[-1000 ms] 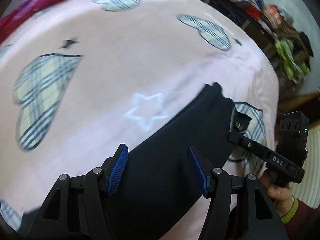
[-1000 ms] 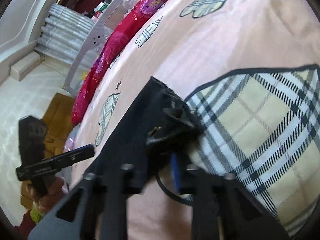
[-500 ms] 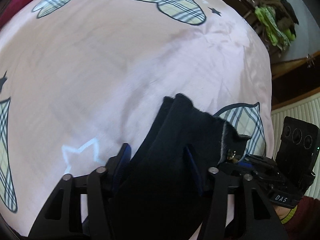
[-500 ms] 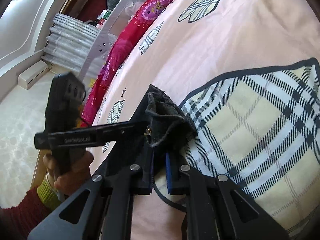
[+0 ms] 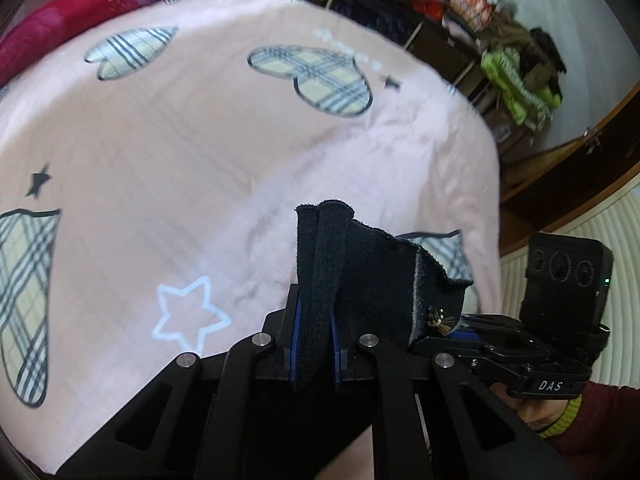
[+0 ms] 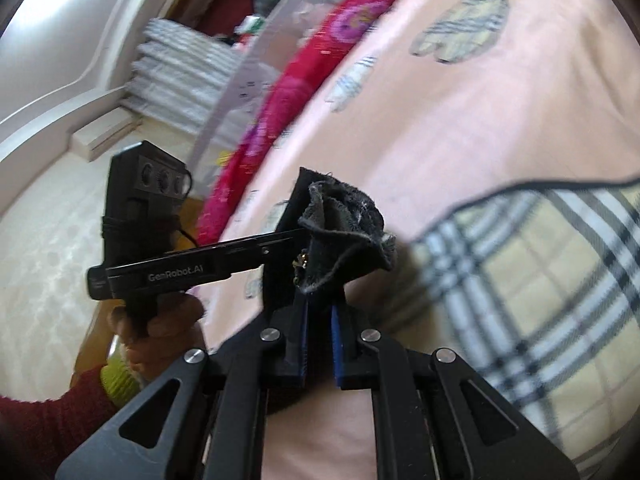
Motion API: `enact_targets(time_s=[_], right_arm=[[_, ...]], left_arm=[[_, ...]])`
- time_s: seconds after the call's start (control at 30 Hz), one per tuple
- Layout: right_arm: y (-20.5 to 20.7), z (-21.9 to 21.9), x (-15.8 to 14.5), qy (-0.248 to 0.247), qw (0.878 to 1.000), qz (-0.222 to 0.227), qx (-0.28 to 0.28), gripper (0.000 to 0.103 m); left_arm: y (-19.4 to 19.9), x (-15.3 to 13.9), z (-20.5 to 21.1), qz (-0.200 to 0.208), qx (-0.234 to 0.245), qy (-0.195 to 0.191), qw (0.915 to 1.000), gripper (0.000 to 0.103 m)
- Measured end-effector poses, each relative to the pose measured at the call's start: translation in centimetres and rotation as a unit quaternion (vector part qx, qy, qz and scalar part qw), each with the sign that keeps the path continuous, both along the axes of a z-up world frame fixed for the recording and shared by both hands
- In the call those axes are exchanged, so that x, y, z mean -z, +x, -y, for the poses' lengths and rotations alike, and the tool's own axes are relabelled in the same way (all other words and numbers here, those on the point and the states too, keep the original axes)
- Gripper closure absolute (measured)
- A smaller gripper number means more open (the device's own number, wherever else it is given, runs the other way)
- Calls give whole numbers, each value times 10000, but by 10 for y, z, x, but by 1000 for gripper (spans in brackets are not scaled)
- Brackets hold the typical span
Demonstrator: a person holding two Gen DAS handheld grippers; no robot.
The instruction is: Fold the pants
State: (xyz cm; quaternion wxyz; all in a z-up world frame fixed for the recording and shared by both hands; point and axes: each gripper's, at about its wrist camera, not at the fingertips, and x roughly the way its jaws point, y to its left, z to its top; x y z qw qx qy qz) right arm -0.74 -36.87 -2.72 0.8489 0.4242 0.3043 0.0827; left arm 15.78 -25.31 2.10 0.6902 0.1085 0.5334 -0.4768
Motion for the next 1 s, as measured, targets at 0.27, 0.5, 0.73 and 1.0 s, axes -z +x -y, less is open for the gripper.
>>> enact_targets(time_s=[0.27,0.5,0.73,1.0], right_arm=[[11,-44,-38,195,9950,521,-828,93],[27,-88,-48,150,9866,539,-1536,92],[45,-135,-34,54,9764,334,-2135,92],[70,-171,-7,-106,9660,-50,-2581,92]], left_arm=[[-14,-48,-68,242,-491,-423,9976,92],[-29,-57,-130,291,-977,-632,9928,92],[-32,-37,-189,133,-1499,-668,9864,92],[-35,3,-229,-115,-2034,-560,9774,92]])
